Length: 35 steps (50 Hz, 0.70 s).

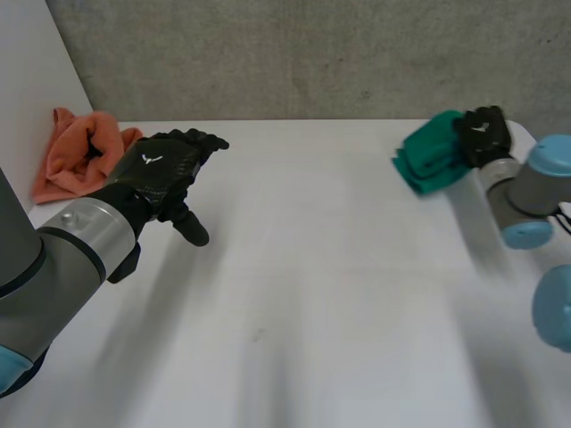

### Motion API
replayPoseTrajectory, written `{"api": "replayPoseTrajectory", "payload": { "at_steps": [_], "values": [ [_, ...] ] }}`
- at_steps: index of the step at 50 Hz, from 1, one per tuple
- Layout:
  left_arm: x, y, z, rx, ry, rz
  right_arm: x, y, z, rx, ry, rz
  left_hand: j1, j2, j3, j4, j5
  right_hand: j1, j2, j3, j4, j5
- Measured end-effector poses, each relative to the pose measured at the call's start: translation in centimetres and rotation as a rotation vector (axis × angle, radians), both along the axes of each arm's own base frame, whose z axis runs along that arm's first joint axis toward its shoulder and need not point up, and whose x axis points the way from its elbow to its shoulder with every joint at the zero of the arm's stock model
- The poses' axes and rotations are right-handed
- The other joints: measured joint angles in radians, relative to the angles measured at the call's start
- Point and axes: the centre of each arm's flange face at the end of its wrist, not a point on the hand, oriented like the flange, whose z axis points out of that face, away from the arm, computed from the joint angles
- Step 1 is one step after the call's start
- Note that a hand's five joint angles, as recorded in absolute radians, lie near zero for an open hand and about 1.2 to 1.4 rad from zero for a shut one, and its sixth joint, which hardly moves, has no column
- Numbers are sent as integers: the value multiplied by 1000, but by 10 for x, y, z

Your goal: Fold the laundry.

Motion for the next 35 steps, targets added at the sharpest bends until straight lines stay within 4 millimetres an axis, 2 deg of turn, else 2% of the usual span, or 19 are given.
{"api": "replayPoseTrajectory", "payload": {
  "at_steps": [1,3,9,11,19,23,26,27,29,30,31,35],
  "values": [
    [0,0,0,0,0,-1,-4,-1,-1,2,1,-7,0,0,0,0,0,0,0,0,0,0],
    [-2,0,-1,2,0,-5,-26,-7,-4,16,3,-47,0,0,0,0,0,0,0,0,0,0],
    [-5,2,-3,8,-3,-18,-58,-13,-11,50,6,-97,0,0,0,0,0,0,0,0,0,0],
    [-7,3,-5,13,-5,-25,-76,-15,-14,71,7,-120,0,0,0,0,0,0,0,0,0,0],
    [-12,5,-10,26,-11,-39,-117,-22,-16,84,9,-170,0,0,0,0,0,0,0,0,0,0],
    [-12,5,-10,27,-12,-40,-128,-25,-17,70,22,-175,0,0,0,0,0,0,0,0,0,0],
    [-12,5,-10,28,-12,-40,-130,-26,-20,65,43,-173,0,0,0,0,0,-74,-175,-182,-189,-141],
    [-12,6,-10,28,-11,-40,-130,-26,-22,66,52,-171,0,0,0,0,0,-74,-175,-182,-189,-141],
    [-13,6,-10,28,-12,-42,-129,-25,-26,68,72,-169,0,0,0,0,0,-541,-704,-686,-691,-629],
    [-13,6,-10,28,-12,-43,-129,-25,-27,69,78,-169,0,0,0,0,0,-541,-704,-686,-691,-629],
    [-13,6,-10,28,-12,-43,-128,-25,-28,71,89,-168,0,0,0,0,0,-658,-863,-858,-863,-795],
    [-14,6,-10,28,-12,-46,-126,-23,-32,76,117,-166,0,0,0,0,0,-658,-863,-858,-863,-795]
  ]
}}
